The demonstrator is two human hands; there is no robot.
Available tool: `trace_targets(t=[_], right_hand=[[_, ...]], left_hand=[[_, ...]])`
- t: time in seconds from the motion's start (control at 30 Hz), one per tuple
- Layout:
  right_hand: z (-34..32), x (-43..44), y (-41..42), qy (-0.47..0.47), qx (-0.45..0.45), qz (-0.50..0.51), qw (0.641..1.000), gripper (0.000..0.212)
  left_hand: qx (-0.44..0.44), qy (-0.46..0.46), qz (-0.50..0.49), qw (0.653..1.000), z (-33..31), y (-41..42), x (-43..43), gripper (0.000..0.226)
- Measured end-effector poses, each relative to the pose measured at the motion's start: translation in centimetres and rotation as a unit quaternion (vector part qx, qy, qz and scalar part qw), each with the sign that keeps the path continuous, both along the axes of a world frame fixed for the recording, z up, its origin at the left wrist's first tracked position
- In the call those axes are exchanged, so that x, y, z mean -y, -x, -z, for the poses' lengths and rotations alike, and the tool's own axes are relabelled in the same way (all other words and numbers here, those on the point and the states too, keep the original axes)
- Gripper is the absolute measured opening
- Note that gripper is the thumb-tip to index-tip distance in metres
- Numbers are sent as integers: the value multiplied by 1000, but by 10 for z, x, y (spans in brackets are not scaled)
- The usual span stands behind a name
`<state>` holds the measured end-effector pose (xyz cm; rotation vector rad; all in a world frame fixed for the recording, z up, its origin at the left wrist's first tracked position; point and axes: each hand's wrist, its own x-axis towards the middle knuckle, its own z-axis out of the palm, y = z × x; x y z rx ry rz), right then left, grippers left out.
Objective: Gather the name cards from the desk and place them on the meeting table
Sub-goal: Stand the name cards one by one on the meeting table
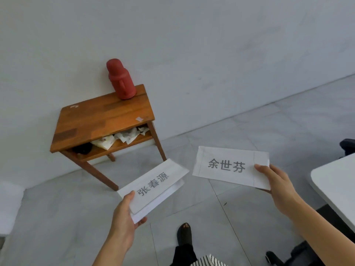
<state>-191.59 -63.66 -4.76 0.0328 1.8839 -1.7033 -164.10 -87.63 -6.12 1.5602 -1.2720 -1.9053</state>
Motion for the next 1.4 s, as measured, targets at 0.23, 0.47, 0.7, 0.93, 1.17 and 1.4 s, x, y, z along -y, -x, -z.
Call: trace_targets(t=[0.23,0.47,0.7,0.93,1.17,1.4], right_hand=[[-9,46,96,-6,6,131,991,10],[4,29,189,-12,12,255,967,14],[8,8,333,-7,5,310,951,10],[-6,-10,466,-3,-18,346,938,10],[4,-48,580,-7,-24,442,897,14],[-10,-88,670,-14,-36,550,834,20]], left_hand=[[-2,-14,130,991,-3,180,119,36],[-24,-25,245,969,0,370,148,37],[-34,-27,305,951,-10,546,131,40],[-44,-28,359,932,-28,702,107,27],[-40,-27,442,896,-13,892,77,23],[-42,-40,544,837,-26,1087,12,19]])
